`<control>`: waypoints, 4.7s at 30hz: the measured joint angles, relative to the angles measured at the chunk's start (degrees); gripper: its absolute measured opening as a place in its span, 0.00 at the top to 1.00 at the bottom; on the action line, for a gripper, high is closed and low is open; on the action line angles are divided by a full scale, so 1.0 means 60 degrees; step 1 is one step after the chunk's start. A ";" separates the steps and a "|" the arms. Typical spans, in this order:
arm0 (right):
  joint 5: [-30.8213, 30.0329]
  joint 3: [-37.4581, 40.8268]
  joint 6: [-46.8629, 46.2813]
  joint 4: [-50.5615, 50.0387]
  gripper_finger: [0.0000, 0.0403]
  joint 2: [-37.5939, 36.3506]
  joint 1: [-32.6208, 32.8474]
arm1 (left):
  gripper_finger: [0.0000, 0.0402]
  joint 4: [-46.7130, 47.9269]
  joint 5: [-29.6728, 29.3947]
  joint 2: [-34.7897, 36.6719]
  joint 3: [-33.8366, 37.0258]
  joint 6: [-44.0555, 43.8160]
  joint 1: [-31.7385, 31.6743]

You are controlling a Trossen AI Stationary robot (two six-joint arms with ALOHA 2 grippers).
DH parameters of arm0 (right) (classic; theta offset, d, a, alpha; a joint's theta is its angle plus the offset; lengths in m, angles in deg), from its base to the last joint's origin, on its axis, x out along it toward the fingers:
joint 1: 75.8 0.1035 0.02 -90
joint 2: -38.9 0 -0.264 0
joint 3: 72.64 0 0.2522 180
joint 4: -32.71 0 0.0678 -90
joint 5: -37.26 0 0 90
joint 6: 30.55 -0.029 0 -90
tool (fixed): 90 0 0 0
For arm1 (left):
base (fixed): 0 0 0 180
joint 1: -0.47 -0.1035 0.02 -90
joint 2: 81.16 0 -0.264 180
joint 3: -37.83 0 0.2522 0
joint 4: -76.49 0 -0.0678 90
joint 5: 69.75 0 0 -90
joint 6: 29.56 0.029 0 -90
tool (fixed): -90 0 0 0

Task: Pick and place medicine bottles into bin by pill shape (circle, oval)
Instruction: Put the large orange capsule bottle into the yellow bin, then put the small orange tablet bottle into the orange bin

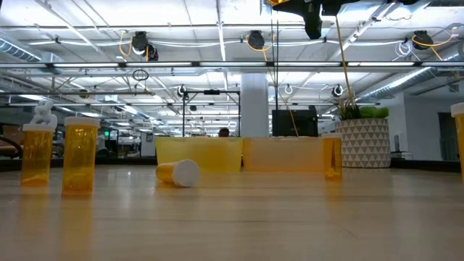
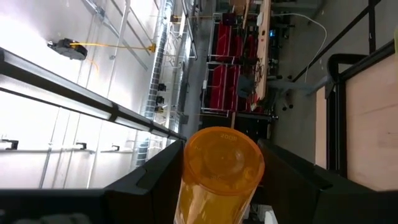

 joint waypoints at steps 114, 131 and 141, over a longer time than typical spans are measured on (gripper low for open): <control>0.5844 0.0000 0.3293 -0.6515 0.13 -0.2269 -0.0098 | 0.44 1.0222 0.6720 -0.2622 0.0000 -0.2098 -0.4732; 0.6102 0.0000 0.3764 -0.6685 0.13 -0.2269 -0.0094 | 0.32 1.0140 0.5908 -0.2834 0.0004 -0.2369 -0.4554; 0.6102 0.0000 0.3792 -0.6739 0.13 -0.2269 -0.0094 | 0.19 1.0471 0.5890 -0.2197 0.0007 -0.2862 -0.4478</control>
